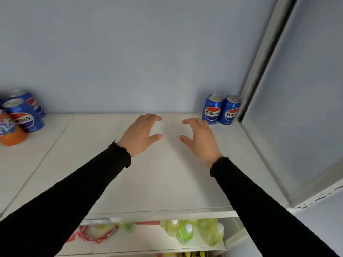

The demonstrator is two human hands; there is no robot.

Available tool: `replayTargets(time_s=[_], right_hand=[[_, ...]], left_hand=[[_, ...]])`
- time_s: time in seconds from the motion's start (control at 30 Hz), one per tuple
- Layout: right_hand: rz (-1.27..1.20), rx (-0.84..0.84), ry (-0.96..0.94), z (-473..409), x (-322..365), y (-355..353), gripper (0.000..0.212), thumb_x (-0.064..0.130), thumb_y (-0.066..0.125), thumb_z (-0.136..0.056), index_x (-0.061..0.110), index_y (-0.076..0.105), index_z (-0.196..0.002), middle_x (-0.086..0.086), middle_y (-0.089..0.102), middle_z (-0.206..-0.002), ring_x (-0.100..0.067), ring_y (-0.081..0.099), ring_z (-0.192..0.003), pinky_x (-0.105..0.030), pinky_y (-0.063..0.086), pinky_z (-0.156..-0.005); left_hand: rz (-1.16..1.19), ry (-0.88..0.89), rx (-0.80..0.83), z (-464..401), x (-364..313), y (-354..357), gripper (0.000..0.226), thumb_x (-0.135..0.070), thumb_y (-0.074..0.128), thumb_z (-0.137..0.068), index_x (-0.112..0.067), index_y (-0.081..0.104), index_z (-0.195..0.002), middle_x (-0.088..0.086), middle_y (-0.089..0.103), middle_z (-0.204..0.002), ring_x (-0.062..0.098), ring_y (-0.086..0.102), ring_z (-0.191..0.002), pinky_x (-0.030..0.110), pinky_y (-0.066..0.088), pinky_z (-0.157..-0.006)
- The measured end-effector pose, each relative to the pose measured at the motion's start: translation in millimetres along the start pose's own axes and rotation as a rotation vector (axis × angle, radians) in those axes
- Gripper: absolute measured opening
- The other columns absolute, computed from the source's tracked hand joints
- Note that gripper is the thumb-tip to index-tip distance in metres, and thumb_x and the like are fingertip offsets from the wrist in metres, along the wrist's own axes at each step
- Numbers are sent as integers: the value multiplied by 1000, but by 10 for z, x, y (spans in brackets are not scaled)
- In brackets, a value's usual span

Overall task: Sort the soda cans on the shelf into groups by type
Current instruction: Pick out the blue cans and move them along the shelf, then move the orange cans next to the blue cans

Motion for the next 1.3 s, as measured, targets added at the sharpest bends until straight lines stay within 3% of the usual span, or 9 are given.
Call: replayTargets(time_s=[0.17,0.47,0.67,0.77,0.97,1.1,1.3], right_hand=[[-21,103,-126,63,976,572,50,40,67,-91,22,52,-136,1,55,-134,-22,46,-124,-37,40,-99],[-120,163,-220,379,2876,1462,49,36,68,-90,20,54,-135,-2,56,-132,-25,48,-121,-42,43,-99],[-200,180,-248,457,3771,1804,48,34,68,-92,20,54,-136,-1,57,-131,-20,48,-119,-29,40,-97],[-226,213,-292,407,4103,1988,48,36,67,-92,21,53,-136,0,57,-132,-19,49,-119,-27,39,-95],[-340,309,-300,119,4537,2429,51,37,66,-93,21,50,-138,1,55,-134,-15,49,-120,-24,38,-97],[-430,378,-270,-128,4753,2762,59,36,67,-93,19,43,-144,0,51,-142,-14,49,-127,-27,42,-102],[-655,445,-91,-434,5010,3205,71,28,71,-91,20,32,-150,0,40,-153,-17,44,-135,-31,41,-106]], left_hand=[[-38,-128,-6,828,634,-496,53,-39,64,-94,-22,48,-142,-9,48,-142,11,41,-129,23,37,-96],[-79,-277,-32,2409,1862,-1522,57,-40,65,-93,-22,45,-144,-3,47,-145,17,44,-130,31,39,-104],[-56,-304,-120,3078,2338,-2007,56,-38,67,-92,-23,47,-142,-5,48,-143,16,44,-129,25,37,-100],[-60,-328,-184,3296,2513,-2198,54,-37,67,-93,-23,47,-142,-5,47,-143,14,41,-131,21,32,-100],[-114,-357,-338,3546,2934,-2508,53,-32,70,-91,-22,50,-139,-5,48,-139,15,44,-126,27,36,-103],[-165,-405,-415,3598,3204,-2664,64,-30,76,-85,-18,47,-141,-1,45,-141,20,41,-131,37,36,-110],[-78,-557,-402,3584,3634,-2683,88,-27,81,-81,-21,31,-153,0,35,-151,19,32,-142,30,28,-114]])
Point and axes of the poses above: each hand's wrist, its own z-axis away from the middle knuckle, its own y-axis out of the palm, x = y × z, the point moved 3 cm from there along -z, towards the middle knuckle
